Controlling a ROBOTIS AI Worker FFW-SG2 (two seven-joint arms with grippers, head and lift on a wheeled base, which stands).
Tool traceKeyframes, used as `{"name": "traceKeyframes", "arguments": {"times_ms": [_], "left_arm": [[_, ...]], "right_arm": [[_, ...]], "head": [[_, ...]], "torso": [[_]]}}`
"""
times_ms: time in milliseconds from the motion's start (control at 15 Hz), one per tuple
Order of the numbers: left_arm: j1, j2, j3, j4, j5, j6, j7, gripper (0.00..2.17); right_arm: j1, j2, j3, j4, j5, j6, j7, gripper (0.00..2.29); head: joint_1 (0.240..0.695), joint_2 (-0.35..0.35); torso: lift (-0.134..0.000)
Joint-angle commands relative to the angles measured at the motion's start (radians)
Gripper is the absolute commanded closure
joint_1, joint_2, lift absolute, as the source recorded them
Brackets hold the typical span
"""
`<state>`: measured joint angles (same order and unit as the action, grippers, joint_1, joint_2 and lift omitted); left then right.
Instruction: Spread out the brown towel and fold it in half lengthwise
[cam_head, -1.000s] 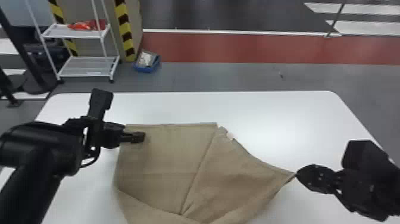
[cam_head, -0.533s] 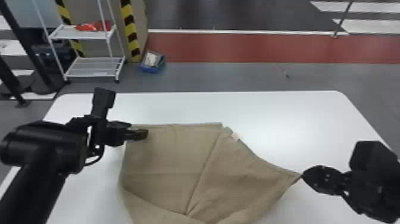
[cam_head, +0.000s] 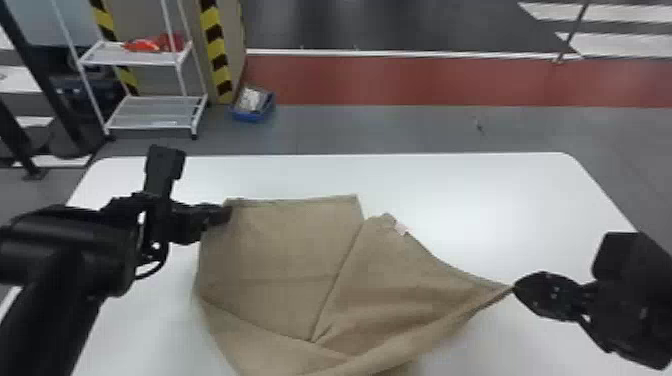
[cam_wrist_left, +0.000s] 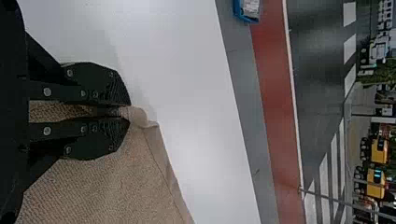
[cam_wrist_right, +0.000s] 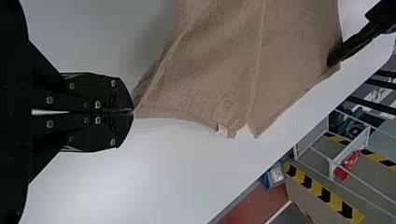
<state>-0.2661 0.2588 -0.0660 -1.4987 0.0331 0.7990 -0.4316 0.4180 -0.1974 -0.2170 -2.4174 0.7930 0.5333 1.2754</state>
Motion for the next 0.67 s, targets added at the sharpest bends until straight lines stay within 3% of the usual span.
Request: {"name": "traceKeyframes", "arguments": {"times_ms": [0, 200, 600], "left_arm": [[0.031, 0.0, 0.055, -0.098, 0.01, 0.026, -0.004, 2.15], [0.05, 0.003, 0.169, -0.172, 0.041, 0.136, 0.007, 2.15], [0.196, 0.011, 0.325, -0.259, 0.084, 0.151, 0.068, 2.15]], "right_arm": [[-0.027, 0.001, -0.068, 0.009, -0.044, -0.003, -0.027, 1.39], [-0.05, 0.007, -0.18, 0.012, -0.078, -0.003, -0.036, 1.39], [0.005, 0.053, -0.423, 0.037, -0.181, -0.049, 0.007, 1.39]], "head": [[0.695, -0.023], [0.695, -0.045], [0.695, -0.04]], "torso": [[-0.125], [-0.125], [-0.125]]}}
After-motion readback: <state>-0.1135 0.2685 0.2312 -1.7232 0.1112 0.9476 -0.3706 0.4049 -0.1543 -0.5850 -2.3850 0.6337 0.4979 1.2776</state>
